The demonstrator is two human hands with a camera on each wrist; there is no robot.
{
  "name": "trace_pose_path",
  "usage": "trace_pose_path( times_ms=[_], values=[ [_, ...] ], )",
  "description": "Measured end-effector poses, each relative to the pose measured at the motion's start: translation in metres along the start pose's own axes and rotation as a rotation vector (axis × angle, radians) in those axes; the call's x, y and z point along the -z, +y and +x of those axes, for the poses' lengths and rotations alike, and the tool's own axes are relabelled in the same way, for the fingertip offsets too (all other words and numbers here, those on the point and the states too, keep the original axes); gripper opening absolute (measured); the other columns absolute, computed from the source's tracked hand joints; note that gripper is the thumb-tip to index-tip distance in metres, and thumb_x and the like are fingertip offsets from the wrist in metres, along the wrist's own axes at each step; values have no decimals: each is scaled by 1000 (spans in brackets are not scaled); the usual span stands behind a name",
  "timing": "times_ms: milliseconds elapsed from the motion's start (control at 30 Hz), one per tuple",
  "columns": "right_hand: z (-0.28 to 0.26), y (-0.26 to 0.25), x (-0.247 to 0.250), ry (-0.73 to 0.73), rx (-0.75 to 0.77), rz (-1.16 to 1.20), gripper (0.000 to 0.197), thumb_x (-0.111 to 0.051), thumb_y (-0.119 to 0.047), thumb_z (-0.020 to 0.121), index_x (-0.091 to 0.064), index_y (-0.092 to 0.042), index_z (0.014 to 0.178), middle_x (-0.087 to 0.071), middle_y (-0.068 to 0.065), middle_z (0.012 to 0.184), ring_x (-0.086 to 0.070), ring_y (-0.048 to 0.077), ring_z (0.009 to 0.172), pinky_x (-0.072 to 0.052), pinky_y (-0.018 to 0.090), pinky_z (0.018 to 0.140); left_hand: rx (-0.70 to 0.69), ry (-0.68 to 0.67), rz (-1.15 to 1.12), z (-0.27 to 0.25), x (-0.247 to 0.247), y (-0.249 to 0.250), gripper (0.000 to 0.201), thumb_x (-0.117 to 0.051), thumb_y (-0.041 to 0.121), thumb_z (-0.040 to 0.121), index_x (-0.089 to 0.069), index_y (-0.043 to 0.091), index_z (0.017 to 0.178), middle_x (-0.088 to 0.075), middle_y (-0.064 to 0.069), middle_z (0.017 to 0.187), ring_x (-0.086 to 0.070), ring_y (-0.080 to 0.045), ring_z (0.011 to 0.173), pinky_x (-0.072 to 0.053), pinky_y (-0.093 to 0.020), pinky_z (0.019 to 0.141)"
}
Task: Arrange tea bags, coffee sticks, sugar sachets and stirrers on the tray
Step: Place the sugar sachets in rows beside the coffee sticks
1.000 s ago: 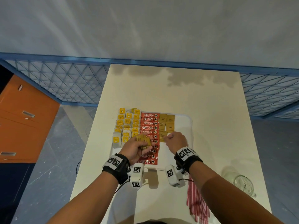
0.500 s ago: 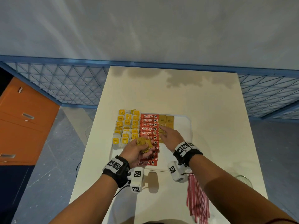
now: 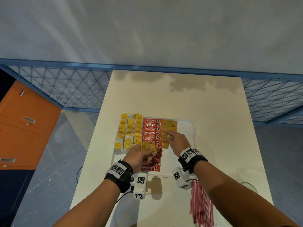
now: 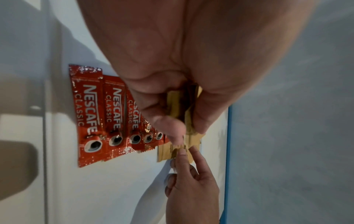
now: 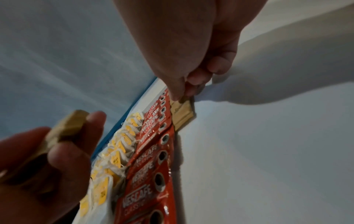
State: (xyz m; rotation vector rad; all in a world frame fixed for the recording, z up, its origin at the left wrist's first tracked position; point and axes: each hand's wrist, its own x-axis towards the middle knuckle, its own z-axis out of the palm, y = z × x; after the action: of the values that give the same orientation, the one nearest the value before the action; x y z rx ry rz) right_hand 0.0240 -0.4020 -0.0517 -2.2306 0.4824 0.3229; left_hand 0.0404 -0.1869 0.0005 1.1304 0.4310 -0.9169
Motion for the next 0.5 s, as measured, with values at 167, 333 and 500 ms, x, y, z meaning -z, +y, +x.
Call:
trace_pose_path(
  times_ms=[167, 333, 500],
  values=[
    [-19, -11, 2, -52, 33, 185, 26, -61, -34, 100, -71, -26, 124, -72, -10, 112, -65, 4, 98, -52, 27, 88, -20, 13, 4, 4, 1, 0, 33, -60, -5, 93, -59, 7, 125, -72, -14, 92, -65, -18, 73, -53, -21, 55],
    [-44, -26, 9, -187, 70, 450, 23, -55, -26, 105, -74, -16, 112, -69, -6, 87, -59, 2, 64, -45, 14, 57, -44, 2, 95, 8, -2, 1, 32, -69, -2, 88, -63, 5, 118, -68, -12, 78, -61, -17, 61, -52, -23, 53],
    [-60, -26, 11, -243, 67, 534, 23, -60, -13, 102, -69, -12, 123, -67, 5, 83, -58, 5, 62, -45, 14, 54, -100, -16, 264, 8, -3, -1, 23, -77, 7, 85, -70, 4, 107, -64, -12, 72, -51, -17, 53, -45, -28, 57]
  ],
)
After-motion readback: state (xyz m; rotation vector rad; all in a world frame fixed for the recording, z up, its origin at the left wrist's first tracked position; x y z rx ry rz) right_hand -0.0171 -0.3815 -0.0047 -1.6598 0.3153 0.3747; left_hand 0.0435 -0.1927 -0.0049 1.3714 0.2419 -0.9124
